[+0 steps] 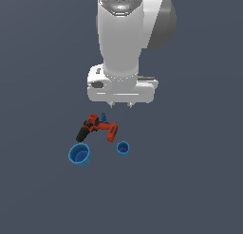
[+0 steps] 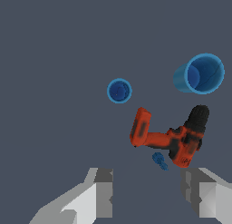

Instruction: Pick up a designated object from a clutter of objects.

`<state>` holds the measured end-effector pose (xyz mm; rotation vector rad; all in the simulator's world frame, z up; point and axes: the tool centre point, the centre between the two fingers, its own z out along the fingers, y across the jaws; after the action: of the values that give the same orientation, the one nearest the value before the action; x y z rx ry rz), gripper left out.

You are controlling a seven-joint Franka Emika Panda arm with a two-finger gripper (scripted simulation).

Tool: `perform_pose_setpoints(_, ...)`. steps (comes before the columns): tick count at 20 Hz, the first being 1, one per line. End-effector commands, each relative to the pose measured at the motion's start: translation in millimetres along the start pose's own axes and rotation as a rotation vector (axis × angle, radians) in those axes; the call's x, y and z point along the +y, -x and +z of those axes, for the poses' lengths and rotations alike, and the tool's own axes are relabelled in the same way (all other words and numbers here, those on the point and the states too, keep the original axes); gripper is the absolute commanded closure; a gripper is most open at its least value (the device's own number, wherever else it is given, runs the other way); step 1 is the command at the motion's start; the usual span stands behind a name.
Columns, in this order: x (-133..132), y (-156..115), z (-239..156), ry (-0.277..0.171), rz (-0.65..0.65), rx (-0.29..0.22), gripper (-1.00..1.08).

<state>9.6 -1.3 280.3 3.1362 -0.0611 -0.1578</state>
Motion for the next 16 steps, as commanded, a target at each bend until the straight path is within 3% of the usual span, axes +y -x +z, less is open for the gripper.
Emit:
perform_pose_setpoints(1,5.9,-10.5,3.2,-0.004,0.03,-0.012,-0.2)
perform_pose_setpoints(16,59.9,-87.6,46.2,-0.019,0.273,-0.112,-0.2)
